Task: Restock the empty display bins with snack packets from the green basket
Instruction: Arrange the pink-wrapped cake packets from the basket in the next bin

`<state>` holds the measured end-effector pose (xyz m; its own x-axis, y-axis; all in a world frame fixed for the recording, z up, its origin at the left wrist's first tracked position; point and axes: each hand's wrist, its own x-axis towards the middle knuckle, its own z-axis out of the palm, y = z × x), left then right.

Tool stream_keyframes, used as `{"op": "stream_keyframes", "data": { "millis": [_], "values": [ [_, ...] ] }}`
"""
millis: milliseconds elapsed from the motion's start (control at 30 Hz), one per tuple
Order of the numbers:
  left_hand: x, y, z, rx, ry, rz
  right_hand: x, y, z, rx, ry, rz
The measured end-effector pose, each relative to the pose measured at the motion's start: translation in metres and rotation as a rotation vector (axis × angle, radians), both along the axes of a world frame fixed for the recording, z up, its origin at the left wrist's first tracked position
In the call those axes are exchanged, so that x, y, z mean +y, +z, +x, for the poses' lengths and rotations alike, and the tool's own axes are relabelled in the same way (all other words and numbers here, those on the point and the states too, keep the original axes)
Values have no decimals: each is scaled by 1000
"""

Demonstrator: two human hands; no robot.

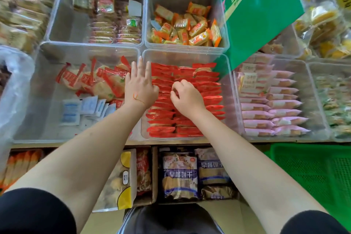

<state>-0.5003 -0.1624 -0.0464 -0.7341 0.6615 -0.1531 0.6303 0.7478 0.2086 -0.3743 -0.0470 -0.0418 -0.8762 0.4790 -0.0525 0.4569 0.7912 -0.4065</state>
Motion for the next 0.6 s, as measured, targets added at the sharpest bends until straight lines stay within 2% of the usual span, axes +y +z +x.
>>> {"op": "stream_keyframes", "data": {
  "millis": [67,133,300,467,600],
  "values": [
    [3,-1,-2,-5,6,15,17,-1,-9,10,-35,67],
    [2,-1,-2,-14,16,40,29,-5,-22,-102,-16,53],
    [2,-4,-4,-21,21,64,19,-23,-54,-234,151,30],
    [4,-6,-5,-47,34,97,14,-23,-50,-35,197,97],
    [4,-3,-4,-35,33,89,36,-14,-67,28,148,131]
  ]
}}
